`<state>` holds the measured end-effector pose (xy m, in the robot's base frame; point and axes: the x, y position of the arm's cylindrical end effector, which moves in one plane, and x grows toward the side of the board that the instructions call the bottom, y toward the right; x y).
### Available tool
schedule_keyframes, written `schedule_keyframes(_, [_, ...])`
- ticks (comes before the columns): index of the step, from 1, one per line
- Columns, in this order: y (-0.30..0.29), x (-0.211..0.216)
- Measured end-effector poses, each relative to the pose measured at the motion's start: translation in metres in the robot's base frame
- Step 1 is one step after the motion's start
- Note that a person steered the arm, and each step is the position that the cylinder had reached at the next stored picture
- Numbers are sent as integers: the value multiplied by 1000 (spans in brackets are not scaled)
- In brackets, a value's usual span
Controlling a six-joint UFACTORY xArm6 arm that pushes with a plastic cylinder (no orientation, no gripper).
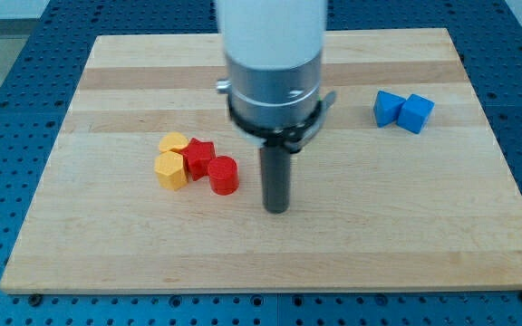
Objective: Nudge the red circle a bit left
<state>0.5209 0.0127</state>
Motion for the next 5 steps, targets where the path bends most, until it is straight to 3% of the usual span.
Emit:
schedule_keyframes(2, [-13,-42])
schedule_keyframes(5, [-55,-37])
